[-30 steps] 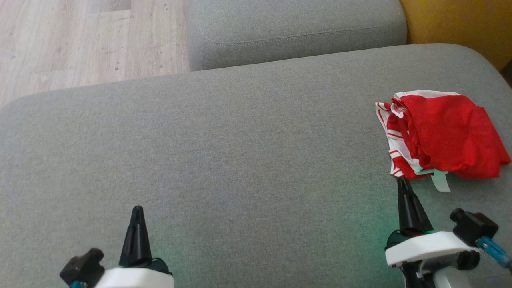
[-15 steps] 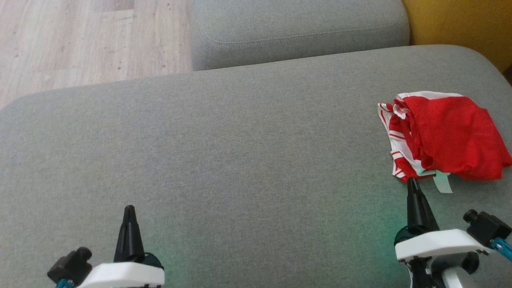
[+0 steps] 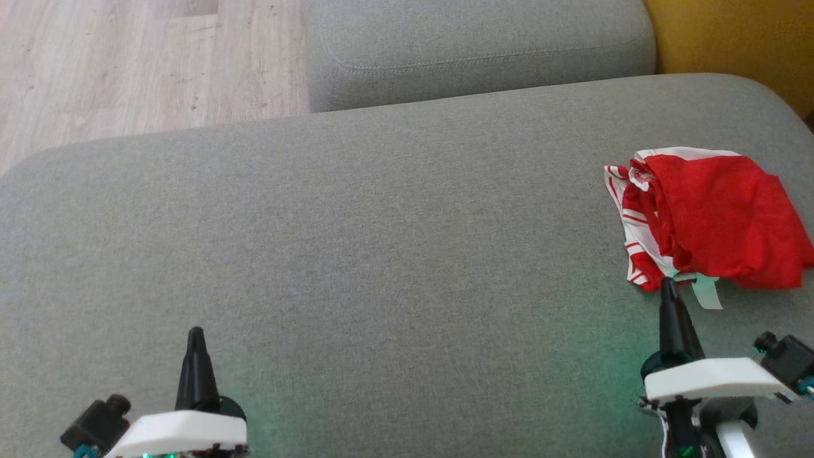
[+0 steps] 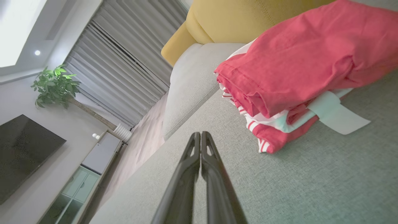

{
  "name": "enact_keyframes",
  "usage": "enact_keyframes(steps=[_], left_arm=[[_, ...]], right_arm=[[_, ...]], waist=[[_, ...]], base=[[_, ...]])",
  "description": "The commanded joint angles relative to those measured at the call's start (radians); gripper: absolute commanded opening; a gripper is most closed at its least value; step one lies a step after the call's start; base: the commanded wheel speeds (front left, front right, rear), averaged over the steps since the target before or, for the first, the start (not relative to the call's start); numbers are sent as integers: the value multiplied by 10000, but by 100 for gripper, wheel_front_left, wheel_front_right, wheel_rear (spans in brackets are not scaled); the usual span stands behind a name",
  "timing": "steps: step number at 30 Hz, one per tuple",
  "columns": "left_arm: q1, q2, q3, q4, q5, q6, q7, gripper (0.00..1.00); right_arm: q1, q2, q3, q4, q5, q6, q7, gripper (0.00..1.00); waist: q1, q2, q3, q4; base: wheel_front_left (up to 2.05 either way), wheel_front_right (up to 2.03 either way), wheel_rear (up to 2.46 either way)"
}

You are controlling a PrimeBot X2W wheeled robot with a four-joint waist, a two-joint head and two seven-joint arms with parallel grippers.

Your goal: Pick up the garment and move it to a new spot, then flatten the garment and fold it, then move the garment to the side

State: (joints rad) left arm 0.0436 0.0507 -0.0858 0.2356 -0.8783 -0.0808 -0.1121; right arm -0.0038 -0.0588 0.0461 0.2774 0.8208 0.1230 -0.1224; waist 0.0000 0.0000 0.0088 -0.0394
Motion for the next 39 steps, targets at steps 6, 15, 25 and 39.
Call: enact_keyframes(steps=[6, 15, 25, 39], left_arm=[[-643, 113, 401, -232, -801, -97, 214, 0], [-749, 118, 573, -192, -1633, -147, 446, 0], [-882, 121, 791, -142, -2667, -210, 739, 0], [-1069, 122, 1103, -72, -4114, -297, 1155, 0]], right_arm=[[-562, -178, -85, -333, 906, 40, 206, 0], [-617, -186, -216, -335, 1822, 45, 428, 0], [-685, -192, -387, -338, 2958, 51, 710, 0], [-783, -192, -637, -341, 4544, 59, 1115, 0]], waist=[[0, 0, -5, 36], [0, 0, -11, 81], [0, 0, -19, 136], [0, 0, -31, 214]], base=[[0, 0, 0], [0, 0, 0], [0, 0, 0], [0, 0, 0]])
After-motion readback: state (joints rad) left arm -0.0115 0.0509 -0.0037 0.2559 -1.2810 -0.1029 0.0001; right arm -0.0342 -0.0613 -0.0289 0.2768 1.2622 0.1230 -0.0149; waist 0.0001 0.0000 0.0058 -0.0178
